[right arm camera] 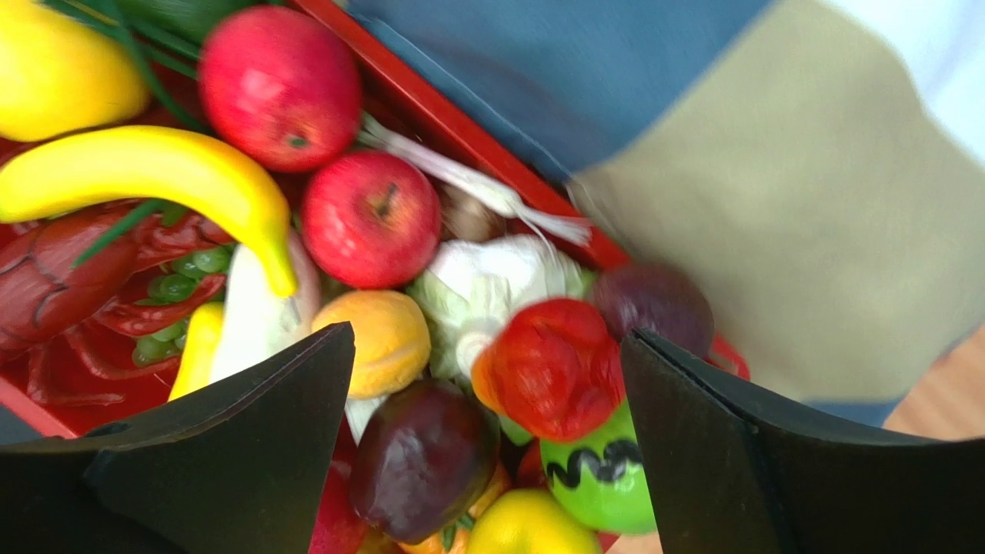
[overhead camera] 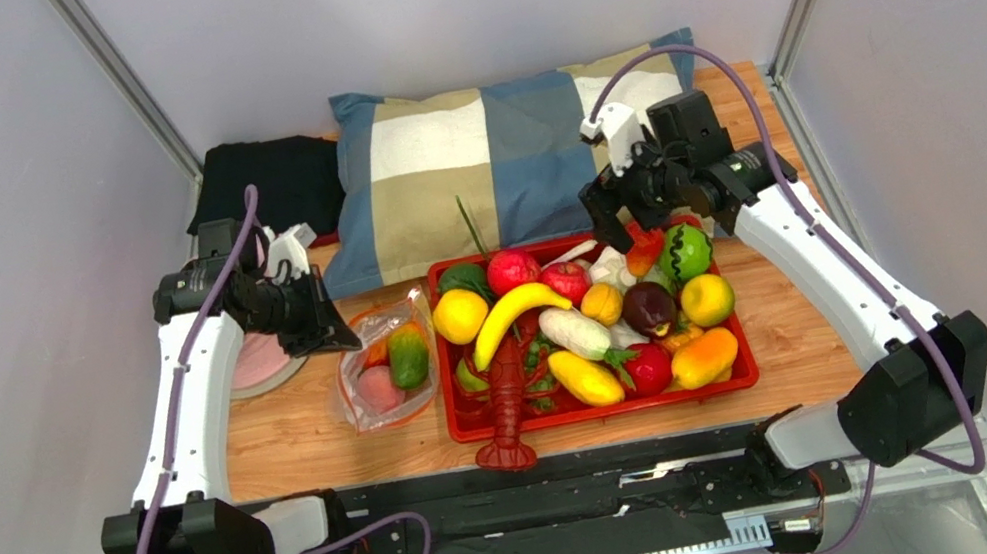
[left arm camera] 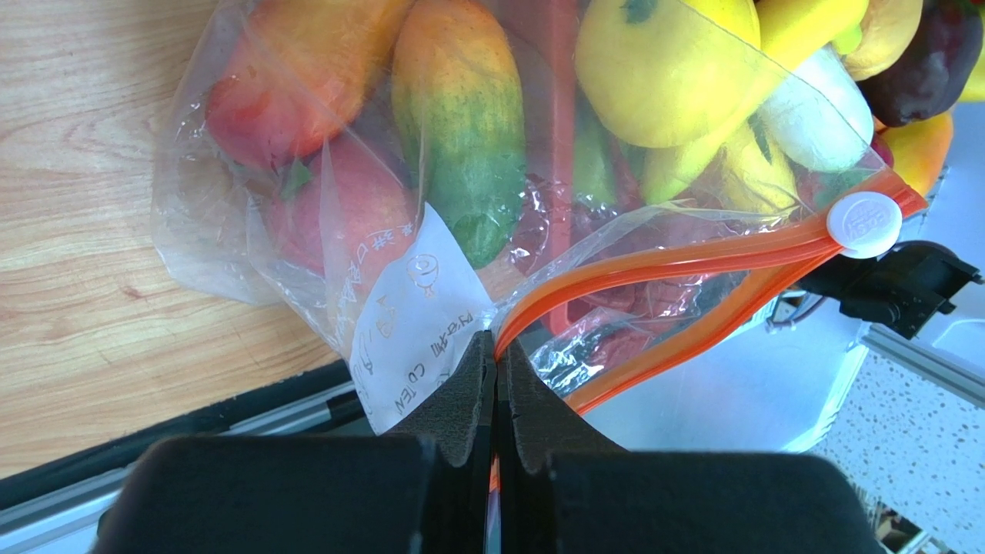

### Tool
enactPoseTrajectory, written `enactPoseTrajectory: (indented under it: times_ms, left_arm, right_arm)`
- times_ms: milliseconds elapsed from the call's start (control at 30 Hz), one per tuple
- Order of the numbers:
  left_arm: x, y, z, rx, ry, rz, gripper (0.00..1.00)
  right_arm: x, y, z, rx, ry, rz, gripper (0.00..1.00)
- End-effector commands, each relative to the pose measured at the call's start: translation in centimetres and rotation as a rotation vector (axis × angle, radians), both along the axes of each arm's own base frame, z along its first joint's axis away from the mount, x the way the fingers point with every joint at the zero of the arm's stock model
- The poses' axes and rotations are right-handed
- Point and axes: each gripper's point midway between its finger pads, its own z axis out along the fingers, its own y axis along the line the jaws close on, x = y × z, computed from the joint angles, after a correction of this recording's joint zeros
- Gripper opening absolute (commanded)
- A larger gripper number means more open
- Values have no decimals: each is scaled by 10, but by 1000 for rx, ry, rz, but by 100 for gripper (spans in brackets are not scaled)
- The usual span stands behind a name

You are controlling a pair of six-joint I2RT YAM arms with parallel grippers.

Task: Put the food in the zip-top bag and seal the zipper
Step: Pick up the fake fruit from the bin.

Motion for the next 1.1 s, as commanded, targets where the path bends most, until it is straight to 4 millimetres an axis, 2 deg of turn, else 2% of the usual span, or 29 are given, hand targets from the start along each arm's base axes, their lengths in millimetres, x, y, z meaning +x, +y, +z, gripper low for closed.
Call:
enactPoseTrajectory:
  times_ms: [0,100,267,767,967,1067]
  left_arm:
    - [5,-2,10,-14,-40,-7,0]
    - [4,-2,9,-13,-37,-8,0]
    - [3,-2,10,-9,-40,-10,0]
    - [4,0,10,1,-39,-9,0]
    - [5,1,9,8,-39,-6,0]
    - [5,1,9,8,-39,-7,0]
  right_arm:
    - [-4,-31,-18,3,105,-230,89]
    - [-4,-40,-32,-8,150,-311,84]
    - [-4,-48,-44,6,198,-394,84]
    - [-2,-45,-76,-4,291,-419,82]
    - [-3,-44,-83,-4,307,-424,80]
    - [-2,-41,-84,12,314,-420,75]
